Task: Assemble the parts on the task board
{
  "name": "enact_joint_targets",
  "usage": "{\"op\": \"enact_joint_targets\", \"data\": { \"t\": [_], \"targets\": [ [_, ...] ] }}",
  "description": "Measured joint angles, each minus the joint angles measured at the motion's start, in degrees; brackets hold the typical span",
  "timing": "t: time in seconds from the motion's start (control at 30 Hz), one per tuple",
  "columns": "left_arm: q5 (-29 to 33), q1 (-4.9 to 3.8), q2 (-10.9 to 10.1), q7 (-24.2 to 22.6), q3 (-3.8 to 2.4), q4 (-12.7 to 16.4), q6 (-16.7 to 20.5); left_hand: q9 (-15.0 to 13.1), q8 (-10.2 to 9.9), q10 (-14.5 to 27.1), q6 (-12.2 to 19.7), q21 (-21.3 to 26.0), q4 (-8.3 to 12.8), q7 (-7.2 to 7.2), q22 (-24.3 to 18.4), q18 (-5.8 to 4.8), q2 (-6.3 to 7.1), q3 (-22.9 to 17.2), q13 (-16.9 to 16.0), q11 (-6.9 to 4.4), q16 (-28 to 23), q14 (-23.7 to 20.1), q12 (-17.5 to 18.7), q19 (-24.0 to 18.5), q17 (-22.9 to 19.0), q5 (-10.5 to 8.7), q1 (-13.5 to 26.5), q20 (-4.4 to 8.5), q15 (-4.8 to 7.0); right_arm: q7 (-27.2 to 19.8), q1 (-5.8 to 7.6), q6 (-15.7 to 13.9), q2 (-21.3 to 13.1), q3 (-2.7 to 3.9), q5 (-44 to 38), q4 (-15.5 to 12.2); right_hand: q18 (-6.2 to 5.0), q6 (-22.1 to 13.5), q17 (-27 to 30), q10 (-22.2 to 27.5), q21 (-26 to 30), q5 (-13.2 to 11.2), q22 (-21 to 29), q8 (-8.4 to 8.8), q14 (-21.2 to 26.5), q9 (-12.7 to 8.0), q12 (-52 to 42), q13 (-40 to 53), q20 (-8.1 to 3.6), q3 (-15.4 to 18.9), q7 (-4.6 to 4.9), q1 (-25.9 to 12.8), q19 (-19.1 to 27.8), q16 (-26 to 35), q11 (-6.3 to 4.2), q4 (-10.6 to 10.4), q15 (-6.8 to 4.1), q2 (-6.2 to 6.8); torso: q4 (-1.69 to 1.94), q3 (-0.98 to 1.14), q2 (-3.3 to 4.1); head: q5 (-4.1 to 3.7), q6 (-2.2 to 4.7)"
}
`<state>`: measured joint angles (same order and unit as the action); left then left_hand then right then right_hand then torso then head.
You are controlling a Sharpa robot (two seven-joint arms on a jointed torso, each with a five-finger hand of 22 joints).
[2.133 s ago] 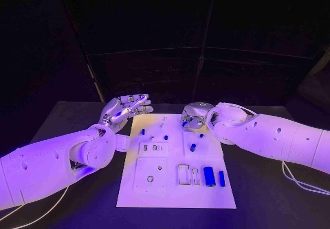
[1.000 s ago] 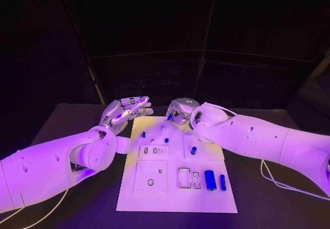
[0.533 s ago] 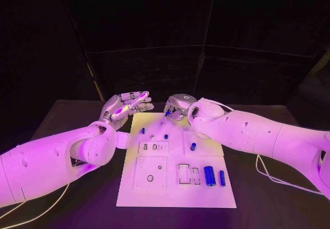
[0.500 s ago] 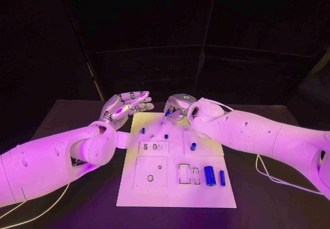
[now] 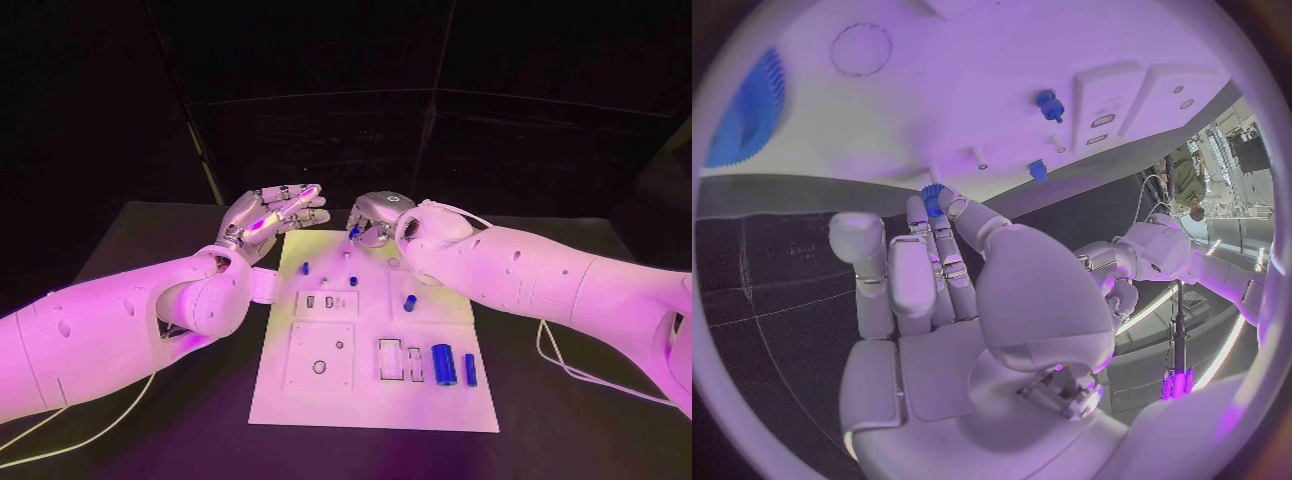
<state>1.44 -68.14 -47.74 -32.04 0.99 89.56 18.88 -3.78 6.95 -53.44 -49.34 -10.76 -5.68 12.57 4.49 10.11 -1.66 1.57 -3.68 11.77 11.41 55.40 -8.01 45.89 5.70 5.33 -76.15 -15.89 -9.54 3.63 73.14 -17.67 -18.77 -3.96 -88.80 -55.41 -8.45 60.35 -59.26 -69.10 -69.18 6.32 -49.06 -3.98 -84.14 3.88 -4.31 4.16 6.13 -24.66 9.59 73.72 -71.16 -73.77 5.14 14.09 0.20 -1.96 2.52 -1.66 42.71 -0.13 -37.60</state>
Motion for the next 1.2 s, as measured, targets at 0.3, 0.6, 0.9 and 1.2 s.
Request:
{"op": "enact_joint_targets", "data": {
  "t": [0.3, 0.6, 0.9, 1.2],
  "targets": [
    [0.0, -0.09, 0.11, 0.16, 0.0, -0.02, -0.01, 0.0, -0.23, 0.0, 0.0, 0.0, 0.0, 0.0, -0.07, 0.0, 0.0, 0.0, 0.0, 0.0, -0.14, 0.0, 0.0, 0.0, -0.04, 0.0, 0.0, 0.0, 0.0, -0.43, -0.05, 0.95, 0.22, 0.0, -0.01, 0.35, 0.0, 0.0, 0.0, 0.0, 0.0, 0.0, 0.01, 0.0, 0.0, 0.0, 0.0, 0.0, 0.0, 0.0, 0.0, -0.29, 0.0, 0.0, 0.0, 0.0, 0.0, 0.29, -0.03, 0.01, 0.0, 0.24, 0.01],
    [0.0, -0.16, 0.22, 0.34, 0.0, -0.11, -0.01, 0.0, -0.23, 0.0, 0.0, 0.0, 0.16, 0.0, -0.06, 0.0, 0.0, 0.16, -0.01, 0.0, -0.14, 0.0, 0.26, 0.0, -0.04, 0.0, 0.0, 0.0, 0.0, -0.71, -0.04, 1.21, 0.4, 0.01, 0.01, 0.64, 0.0, -0.01, 0.04, 0.0, 0.0, 0.0, 0.04, 0.0, 0.0, -0.01, 0.22, -0.04, 0.0, -0.15, 0.0, -0.29, 0.0, 0.0, 0.0, -0.16, 0.0, 0.29, -0.03, 0.01, 0.01, 0.43, -0.07],
    [0.0, -0.22, 0.21, 0.46, 0.0, -0.12, 0.0, -0.01, -0.23, 0.0, 0.0, 0.0, 0.16, 0.0, -0.06, 0.0, 0.0, 0.16, -0.01, 0.0, -0.14, 0.0, 0.26, 0.0, -0.03, 0.0, 0.0, 0.0, 0.0, -0.96, -0.04, 1.51, 0.69, -0.01, 0.34, 1.44, 0.0, -7.12, 3.79, 10.52, 1.76, -1.31, 3.33, 0.37, 0.23, -0.27, 0.67, -0.62, 1.54, 1.54, 1.13, -1.47, 2.37, 1.58, 2.04, -2.96, 1.27, 3.94, -0.09, 0.0, 0.04, 0.75, -0.23],
    [0.0, -0.27, 0.21, 0.53, 0.0, -0.2, 0.12, -0.01, -0.23, 0.22, 0.0, 0.3, 0.16, 0.0, -0.12, 0.0, -0.01, 0.16, -0.01, 0.22, -0.14, 0.0, 0.26, 0.0, -0.09, 0.0, -0.01, 0.0, 0.0, -1.12, -0.05, 1.76, -0.07, -0.01, 0.85, 0.6, 0.0, -7.45, 4.49, 11.38, 2.18, -1.31, 4.26, 0.37, 0.22, -0.12, 0.14, -0.5, 1.56, 2.37, 0.98, -1.34, 2.77, 1.87, 2.13, -3.79, 1.25, 4.06, -0.06, 0.01, 0.08, 0.75, -0.13]
  ]
}}
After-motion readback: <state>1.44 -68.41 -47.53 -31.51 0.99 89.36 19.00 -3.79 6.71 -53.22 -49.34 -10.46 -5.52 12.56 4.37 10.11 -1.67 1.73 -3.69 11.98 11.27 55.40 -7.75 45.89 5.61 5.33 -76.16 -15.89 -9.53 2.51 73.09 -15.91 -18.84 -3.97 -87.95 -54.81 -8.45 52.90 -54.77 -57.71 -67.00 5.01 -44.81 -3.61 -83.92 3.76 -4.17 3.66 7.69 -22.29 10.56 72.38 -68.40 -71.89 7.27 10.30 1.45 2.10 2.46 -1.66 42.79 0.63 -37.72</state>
